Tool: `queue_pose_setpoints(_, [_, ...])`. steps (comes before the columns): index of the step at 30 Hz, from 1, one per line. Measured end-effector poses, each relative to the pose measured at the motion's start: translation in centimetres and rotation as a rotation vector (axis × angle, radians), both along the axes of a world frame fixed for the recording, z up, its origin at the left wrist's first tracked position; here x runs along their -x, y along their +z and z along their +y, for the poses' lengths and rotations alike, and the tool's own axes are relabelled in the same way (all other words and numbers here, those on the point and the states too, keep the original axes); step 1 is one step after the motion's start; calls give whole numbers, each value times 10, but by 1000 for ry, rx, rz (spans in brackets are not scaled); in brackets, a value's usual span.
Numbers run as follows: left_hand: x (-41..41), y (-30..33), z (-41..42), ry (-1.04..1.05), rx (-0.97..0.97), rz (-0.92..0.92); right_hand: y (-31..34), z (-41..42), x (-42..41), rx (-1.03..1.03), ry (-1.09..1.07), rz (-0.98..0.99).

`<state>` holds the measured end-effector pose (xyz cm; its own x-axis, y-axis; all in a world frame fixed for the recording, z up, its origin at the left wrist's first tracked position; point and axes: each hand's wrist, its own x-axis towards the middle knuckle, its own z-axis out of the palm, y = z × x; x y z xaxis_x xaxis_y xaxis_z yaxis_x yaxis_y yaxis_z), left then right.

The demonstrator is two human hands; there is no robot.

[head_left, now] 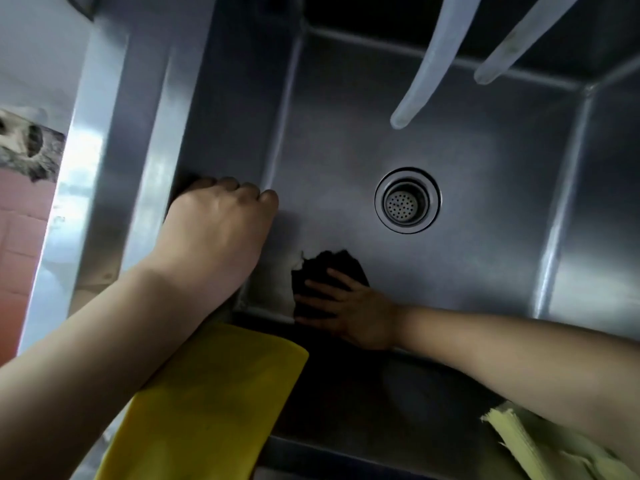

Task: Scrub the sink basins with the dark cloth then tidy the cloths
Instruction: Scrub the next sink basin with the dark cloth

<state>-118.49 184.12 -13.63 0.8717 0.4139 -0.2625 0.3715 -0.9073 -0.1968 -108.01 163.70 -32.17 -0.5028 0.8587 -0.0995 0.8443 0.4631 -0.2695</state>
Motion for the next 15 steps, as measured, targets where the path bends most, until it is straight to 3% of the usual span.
queue_pose_setpoints(9, [-2, -4, -1, 1, -51, 24, -15, 70, 31, -88, 36, -3])
queue_pose_setpoints(15, [-2, -6, -1, -9, -29, -18, -18, 102, 9, -206, -47, 107])
